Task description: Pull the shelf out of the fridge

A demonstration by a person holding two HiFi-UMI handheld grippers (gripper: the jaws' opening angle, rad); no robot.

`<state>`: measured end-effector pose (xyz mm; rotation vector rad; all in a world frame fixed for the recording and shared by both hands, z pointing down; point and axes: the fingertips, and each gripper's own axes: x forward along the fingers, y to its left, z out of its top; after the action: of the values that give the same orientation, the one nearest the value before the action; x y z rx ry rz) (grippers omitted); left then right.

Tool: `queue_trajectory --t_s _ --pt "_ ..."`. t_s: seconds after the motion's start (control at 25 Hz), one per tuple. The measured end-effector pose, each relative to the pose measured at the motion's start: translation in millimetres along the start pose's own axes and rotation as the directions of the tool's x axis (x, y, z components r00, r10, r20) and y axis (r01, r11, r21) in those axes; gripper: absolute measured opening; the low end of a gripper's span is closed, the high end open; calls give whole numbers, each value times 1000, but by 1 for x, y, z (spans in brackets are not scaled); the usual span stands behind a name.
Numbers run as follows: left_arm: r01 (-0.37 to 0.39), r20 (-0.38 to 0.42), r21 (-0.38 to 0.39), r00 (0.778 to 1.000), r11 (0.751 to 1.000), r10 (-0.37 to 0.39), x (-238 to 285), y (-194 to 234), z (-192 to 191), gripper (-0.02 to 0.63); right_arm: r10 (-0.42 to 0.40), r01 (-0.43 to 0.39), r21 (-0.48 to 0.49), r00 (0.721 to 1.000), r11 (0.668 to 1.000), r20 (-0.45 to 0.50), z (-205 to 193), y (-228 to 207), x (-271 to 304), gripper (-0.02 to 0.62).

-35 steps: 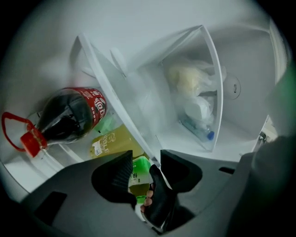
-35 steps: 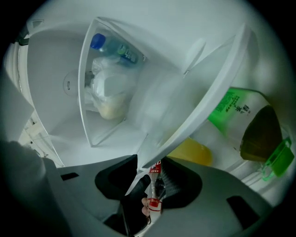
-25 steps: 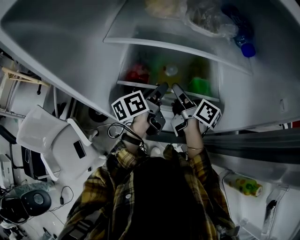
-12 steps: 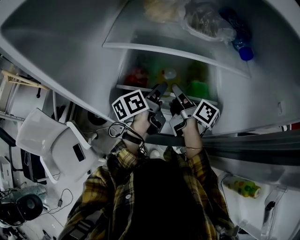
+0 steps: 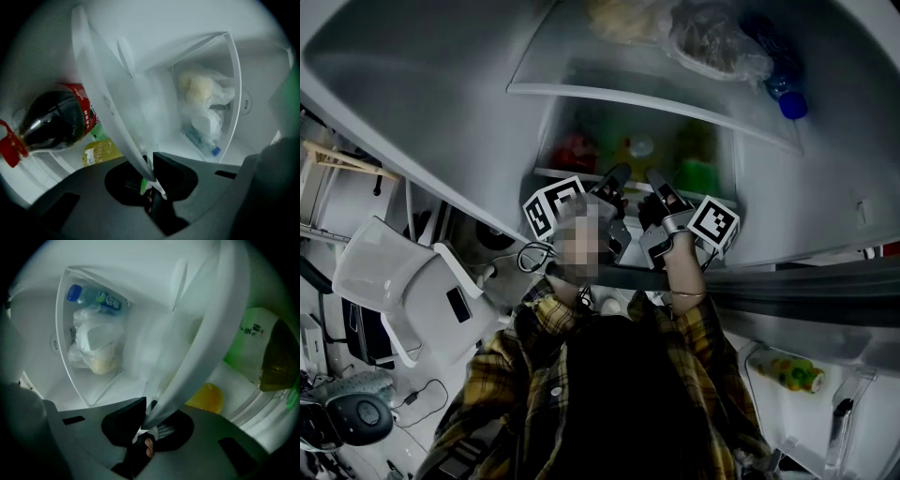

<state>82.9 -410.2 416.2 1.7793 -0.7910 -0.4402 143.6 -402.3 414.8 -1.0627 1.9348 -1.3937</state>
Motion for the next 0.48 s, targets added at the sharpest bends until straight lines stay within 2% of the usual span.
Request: queue_trajectory --t_s 0.12,0.48 --pt "-1 -5 4 1000 1000 1 0 0 0 52 2 -2 34 1000 999 8 0 -1 -1 52" --pt "-1 -6 -11 1000 1000 1 -1 0 0 48 13 -14 57 1000 998 13 0 0 0 44"
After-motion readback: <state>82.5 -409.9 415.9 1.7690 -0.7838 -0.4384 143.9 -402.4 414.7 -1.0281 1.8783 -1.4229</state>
